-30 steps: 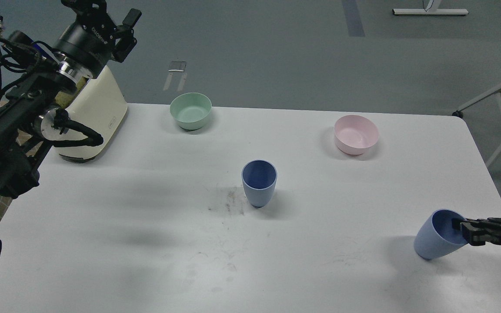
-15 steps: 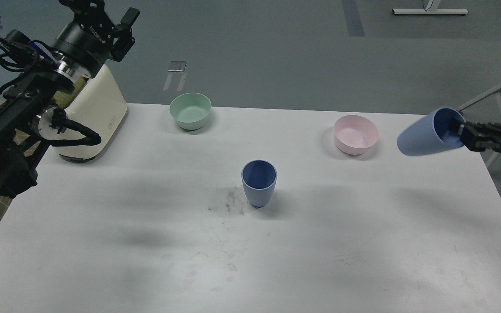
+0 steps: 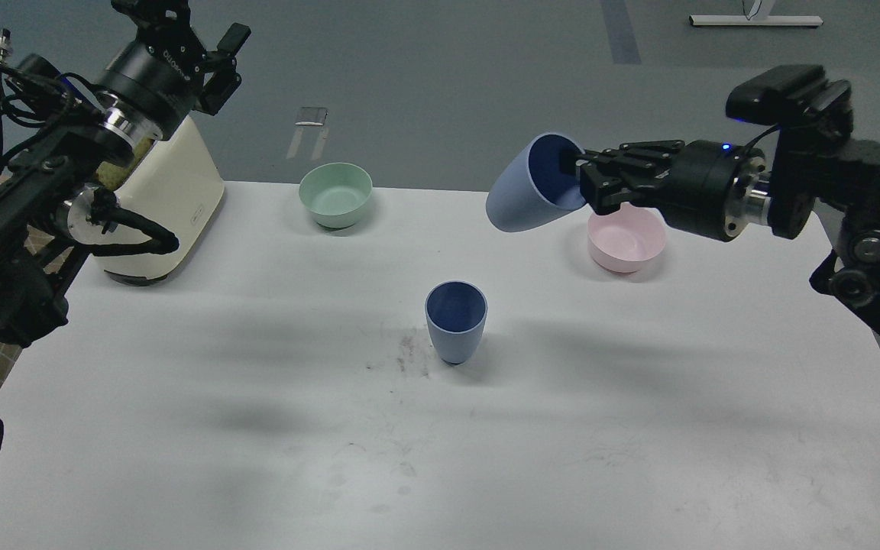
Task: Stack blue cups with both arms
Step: 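Lift the blue cup and carry it above the centered blue cup, then lower the held cup into the centered cup and release it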
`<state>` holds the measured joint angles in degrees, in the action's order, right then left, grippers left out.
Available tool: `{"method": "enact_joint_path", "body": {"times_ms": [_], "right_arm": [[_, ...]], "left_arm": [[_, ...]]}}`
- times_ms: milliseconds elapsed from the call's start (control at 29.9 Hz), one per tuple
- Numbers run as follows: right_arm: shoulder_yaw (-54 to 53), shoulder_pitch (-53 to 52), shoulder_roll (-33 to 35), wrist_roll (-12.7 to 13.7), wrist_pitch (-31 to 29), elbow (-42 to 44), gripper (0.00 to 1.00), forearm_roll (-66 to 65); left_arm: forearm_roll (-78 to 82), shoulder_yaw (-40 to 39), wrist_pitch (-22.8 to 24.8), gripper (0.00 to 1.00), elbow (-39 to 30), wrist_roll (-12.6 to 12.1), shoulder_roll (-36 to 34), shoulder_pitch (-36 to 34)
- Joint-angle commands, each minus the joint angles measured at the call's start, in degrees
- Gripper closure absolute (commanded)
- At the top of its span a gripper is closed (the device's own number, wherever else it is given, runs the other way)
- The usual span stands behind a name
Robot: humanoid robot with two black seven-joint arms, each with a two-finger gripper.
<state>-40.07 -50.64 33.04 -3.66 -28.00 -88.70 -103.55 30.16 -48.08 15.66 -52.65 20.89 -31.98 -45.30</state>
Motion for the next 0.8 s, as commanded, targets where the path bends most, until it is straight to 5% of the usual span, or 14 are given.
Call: {"method": "enact_joint_path", "body": {"times_ms": [0,769], "right_arm": [[3.4,-1.2,-3.2,0.4,0.0,1.3,1.00,-3.1],[9.0,-0.7,-9.8,1.2,0.0,4.4,1.00,-6.6]], "left_arm": [[-0.9,0.0,0.0,0.03,0.1,-0.6,0.1,0.0],[-0.9,0.0,-0.4,0.03,0.1,-0.6,0.8,-0.1]]}}
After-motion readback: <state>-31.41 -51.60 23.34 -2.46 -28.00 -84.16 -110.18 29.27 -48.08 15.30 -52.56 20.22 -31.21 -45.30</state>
